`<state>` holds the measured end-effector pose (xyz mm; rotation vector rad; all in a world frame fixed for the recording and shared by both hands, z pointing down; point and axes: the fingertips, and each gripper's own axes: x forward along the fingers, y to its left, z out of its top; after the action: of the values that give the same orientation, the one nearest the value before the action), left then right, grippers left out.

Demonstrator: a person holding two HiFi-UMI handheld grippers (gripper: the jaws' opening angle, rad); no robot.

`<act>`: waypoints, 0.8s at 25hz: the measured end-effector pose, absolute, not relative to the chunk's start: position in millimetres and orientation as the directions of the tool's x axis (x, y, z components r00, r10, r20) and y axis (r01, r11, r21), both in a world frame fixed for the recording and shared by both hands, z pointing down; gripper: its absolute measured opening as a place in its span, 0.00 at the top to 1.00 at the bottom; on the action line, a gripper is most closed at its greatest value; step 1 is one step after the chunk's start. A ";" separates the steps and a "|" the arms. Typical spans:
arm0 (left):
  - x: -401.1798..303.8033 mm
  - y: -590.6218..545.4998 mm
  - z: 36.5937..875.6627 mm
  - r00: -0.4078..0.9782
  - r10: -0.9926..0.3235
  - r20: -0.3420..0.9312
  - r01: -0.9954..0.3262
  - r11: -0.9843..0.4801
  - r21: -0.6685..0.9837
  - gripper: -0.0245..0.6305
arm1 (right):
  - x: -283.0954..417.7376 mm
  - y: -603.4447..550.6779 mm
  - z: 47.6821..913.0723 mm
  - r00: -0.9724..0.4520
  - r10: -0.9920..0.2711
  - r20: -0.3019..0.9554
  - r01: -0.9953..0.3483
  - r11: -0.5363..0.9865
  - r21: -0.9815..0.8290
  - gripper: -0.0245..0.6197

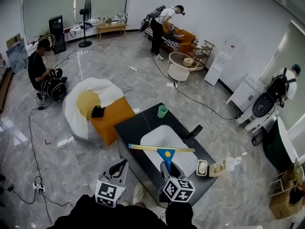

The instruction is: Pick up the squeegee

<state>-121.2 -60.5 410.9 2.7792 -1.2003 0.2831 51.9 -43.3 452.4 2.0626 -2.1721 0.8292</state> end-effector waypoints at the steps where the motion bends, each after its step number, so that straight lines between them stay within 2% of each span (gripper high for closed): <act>1: -118.8 -54.5 408.1 0.676 -0.707 0.205 -0.725 -0.689 0.016 0.93 | 55.8 -34.9 447.9 -0.106 -0.924 0.368 -0.939 -0.029 -0.343 0.73; 9: -100.6 -10.7 400.4 0.727 -0.661 0.186 -0.673 -0.740 -0.001 0.93 | 78.7 32.4 436.5 0.006 -0.941 0.338 -0.950 -0.111 -0.292 0.73; 20: -73.4 32.2 410.3 0.796 -0.570 0.206 -0.581 -0.814 -0.005 0.93 | 107.9 113.3 452.5 0.175 -0.917 0.358 -0.934 -0.270 -0.235 0.73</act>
<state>-73.4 32.2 410.3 2.9210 -0.9373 0.3067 107.9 113.3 452.5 2.3788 -1.8752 0.6784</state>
